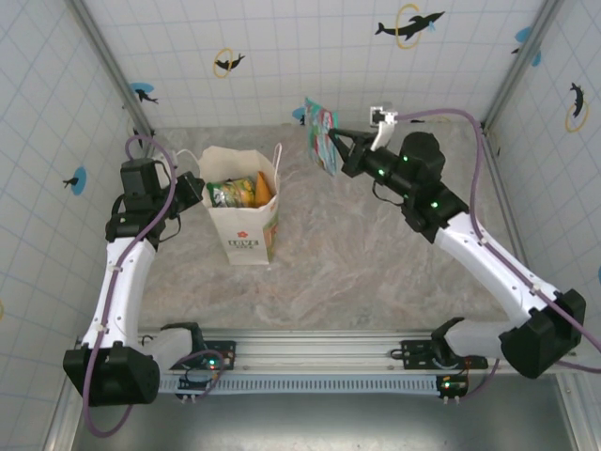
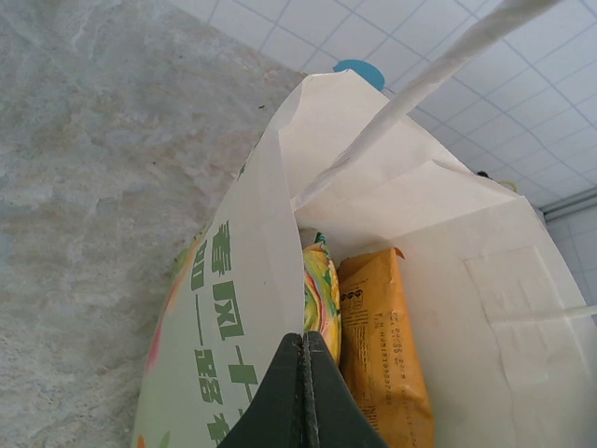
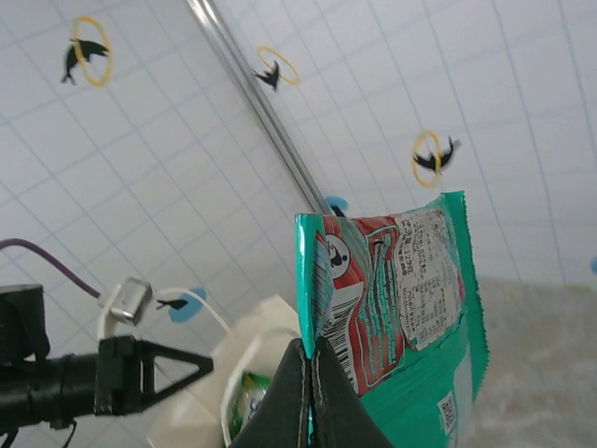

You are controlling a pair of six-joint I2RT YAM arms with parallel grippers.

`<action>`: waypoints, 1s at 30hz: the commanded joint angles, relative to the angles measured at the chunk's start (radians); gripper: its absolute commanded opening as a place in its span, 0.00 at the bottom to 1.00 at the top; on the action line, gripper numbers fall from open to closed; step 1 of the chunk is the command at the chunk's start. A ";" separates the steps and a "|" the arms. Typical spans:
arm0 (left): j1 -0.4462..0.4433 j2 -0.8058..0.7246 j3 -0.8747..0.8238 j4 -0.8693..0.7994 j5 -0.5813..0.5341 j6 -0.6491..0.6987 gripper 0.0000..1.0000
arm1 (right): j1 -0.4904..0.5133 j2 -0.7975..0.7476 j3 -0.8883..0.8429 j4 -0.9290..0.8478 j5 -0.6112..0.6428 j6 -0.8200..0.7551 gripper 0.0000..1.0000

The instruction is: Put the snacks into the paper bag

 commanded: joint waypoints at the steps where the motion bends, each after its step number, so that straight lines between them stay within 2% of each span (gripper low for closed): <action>1: -0.003 0.000 0.007 0.056 0.032 0.018 0.00 | 0.044 0.045 0.114 0.166 0.042 -0.062 0.00; 7: -0.003 0.005 0.012 0.069 0.041 0.008 0.00 | 0.135 0.179 0.325 0.200 0.008 -0.116 0.00; 13: -0.003 0.008 0.013 0.063 0.047 0.011 0.00 | 0.198 0.292 0.440 0.218 -0.031 -0.113 0.00; 23: -0.004 0.010 0.014 0.062 0.048 0.015 0.00 | 0.253 0.414 0.446 0.217 -0.047 -0.056 0.00; 30: -0.003 0.007 0.018 0.050 0.042 0.023 0.00 | 0.261 0.432 0.372 0.251 -0.016 -0.032 0.00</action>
